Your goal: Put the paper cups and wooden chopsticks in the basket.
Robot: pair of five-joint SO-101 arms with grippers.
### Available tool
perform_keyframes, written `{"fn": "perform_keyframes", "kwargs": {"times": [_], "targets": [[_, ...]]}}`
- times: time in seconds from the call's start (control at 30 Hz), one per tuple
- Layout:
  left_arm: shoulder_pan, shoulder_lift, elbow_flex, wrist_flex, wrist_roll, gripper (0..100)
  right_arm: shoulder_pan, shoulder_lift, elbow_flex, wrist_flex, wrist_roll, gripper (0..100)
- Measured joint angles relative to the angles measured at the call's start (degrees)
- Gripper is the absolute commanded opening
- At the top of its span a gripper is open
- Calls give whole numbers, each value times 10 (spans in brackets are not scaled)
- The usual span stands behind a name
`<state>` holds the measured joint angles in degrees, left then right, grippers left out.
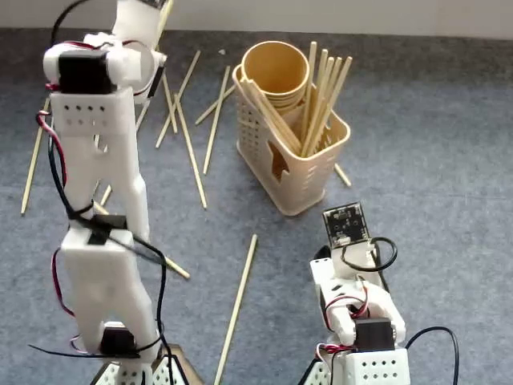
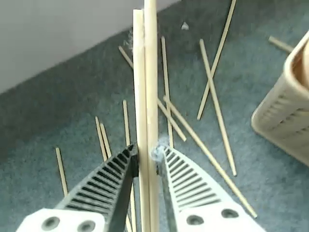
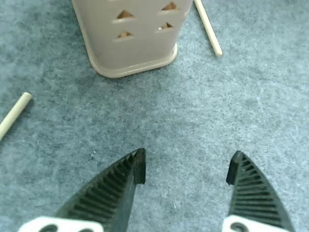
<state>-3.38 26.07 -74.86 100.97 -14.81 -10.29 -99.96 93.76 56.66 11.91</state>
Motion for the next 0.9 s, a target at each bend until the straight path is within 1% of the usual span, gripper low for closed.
{"fn": "perform_keyframes", "kwargs": {"times": [0.1,0.23,0.3,0.5,0.63,0.7,0.77,0.9], "targets": [[25,-51,0,-34,38,4,0,0,0,0,0,275],[73,-99,-1,-130,98,4,0,0,0,0,0,275],[118,-114,-1,-168,127,4,0,0,0,0,0,275],[272,-123,-1,-225,244,4,0,0,0,0,0,275],[343,-124,4,-276,258,5,0,0,0,0,0,275],[370,-121,17,-295,247,5,0,0,0,0,0,275],[380,-107,20,-309,222,5,0,0,0,0,0,275],[375,-73,21,-317,207,5,0,0,0,0,0,275]]}}
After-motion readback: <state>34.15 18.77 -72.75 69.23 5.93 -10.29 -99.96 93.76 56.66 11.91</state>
